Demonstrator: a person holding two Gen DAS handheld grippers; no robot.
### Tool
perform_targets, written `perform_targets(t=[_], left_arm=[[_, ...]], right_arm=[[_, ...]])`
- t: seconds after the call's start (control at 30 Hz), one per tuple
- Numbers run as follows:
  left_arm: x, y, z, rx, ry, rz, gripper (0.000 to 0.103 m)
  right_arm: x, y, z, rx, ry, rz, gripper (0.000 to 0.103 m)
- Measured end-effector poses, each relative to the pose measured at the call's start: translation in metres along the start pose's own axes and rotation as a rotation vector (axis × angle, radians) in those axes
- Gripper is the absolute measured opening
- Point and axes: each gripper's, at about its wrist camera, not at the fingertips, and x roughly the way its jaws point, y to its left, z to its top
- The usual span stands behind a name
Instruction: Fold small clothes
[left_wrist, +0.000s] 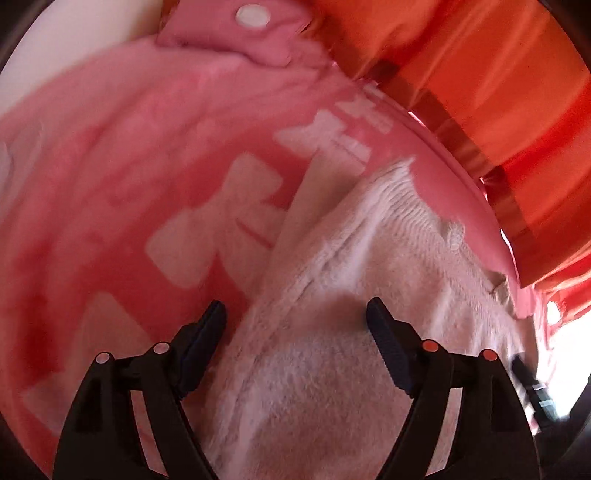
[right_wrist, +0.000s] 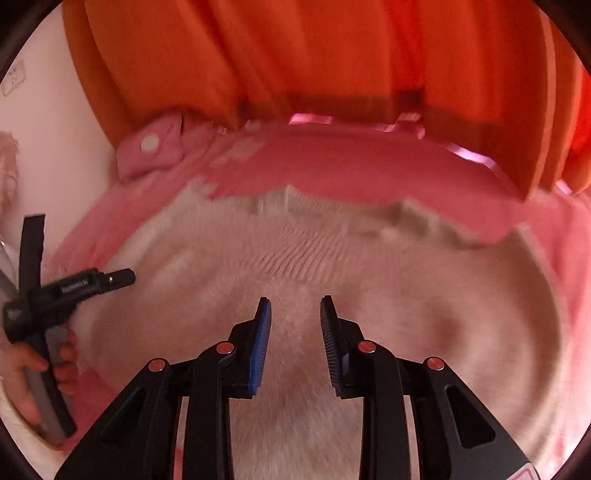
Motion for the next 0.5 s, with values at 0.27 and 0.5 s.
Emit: perform_targets(t=[0.27, 0.5], left_arm=[[0.009, -0.01, 0.002, 0.024, -0.042, 0.033, 0.088], [0.011, -0.016, 0.001, 0.047, -0.06, 0.08, 0.09]], right_arm=[[0.02, 0.013, 0.005, -0.021, 0.011, -0.06, 0.03], [0.018, 0.012, 0.003, -0.009, -0.004, -0.053, 0.031]])
